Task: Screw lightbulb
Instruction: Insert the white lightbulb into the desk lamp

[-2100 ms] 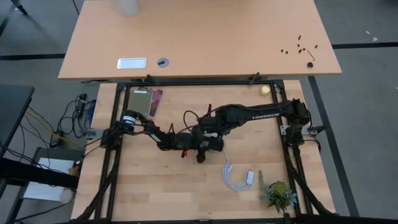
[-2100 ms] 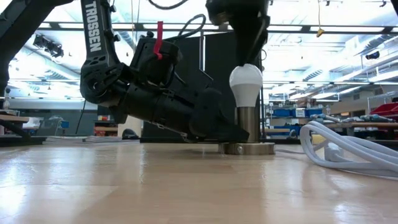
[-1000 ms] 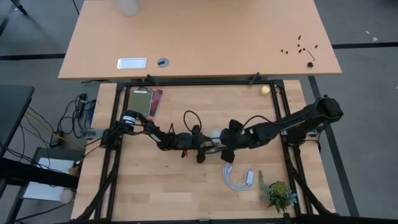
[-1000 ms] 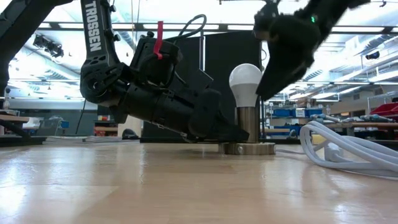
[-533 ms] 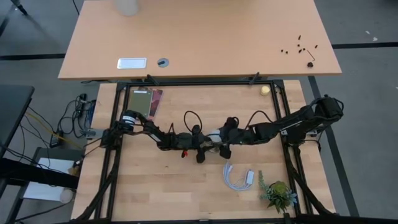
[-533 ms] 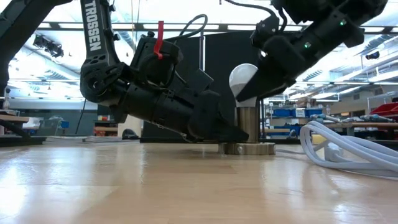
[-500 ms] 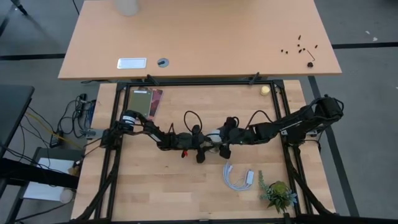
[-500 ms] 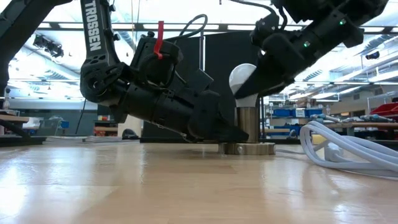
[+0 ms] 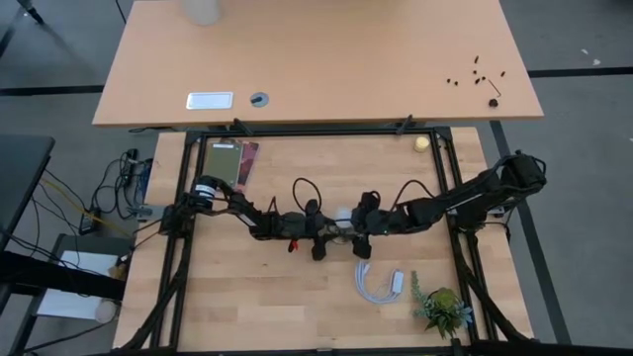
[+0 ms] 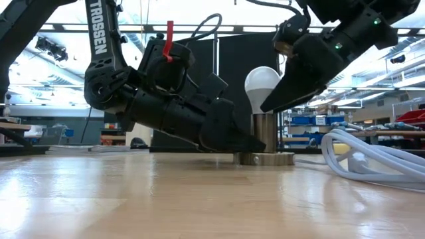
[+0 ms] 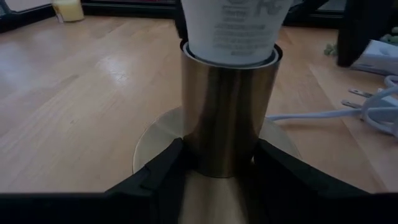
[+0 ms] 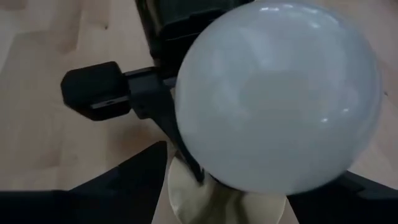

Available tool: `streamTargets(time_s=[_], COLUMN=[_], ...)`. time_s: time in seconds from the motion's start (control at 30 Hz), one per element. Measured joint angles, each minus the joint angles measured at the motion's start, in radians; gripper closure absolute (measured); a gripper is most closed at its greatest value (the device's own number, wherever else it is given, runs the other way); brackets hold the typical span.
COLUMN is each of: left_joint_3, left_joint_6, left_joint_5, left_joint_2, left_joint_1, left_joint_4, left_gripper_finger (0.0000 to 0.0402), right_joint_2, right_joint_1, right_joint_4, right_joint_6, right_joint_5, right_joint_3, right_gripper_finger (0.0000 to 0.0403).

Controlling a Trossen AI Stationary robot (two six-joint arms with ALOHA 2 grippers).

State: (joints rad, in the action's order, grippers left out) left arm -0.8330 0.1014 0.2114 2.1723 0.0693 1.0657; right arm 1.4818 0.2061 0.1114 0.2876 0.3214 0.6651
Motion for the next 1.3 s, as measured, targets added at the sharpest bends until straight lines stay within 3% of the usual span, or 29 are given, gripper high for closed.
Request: streamTargets(time_s=[0.3,0.53,0.7,0.83,1.03,1.3], left_joint_3=[0.0,0.0,-0.001,-0.001,-0.001,-0.001], left_joint_6=[-0.012,0.004,0.004,0.003,-0.044,-0.062], left_joint_5=[-0.006,0.032,0.031,0.018,-0.051,-0.055], left_joint_2=[0.0,0.0,0.0,0.0,0.0,0.0], left_joint_1=[0.0,-0.004,-0.004,-0.004,-0.004,-0.003], left_joint_4=[0.002,-0.009,-0.009,-0.01,-0.009,0.0], left_gripper_finger=[0.0211,0.0211,0.0211,0.0211,0.0211,0.0196], right_joint_2=[-0.017,-0.11,-0.142,-0.143,-0.143,-0.143], right_joint_1=[0.04,0.062,0.083,0.057,0.039,0.042], right_joint_4=[-0.036,-0.161,-0.183,-0.165,-0.104,0.244], right_joint_6=[0.069,0.139,0.124,0.072,0.026,0.027], right_joint_5=[0.015,-0.008,0.1,0.105,0.098,0.097], right_joint_3=[0.0,0.0,0.0,0.0,-0.01,-0.244], right_gripper_finger=[0.0106,0.0112,0.0114,0.011,0.0092,0.0087])
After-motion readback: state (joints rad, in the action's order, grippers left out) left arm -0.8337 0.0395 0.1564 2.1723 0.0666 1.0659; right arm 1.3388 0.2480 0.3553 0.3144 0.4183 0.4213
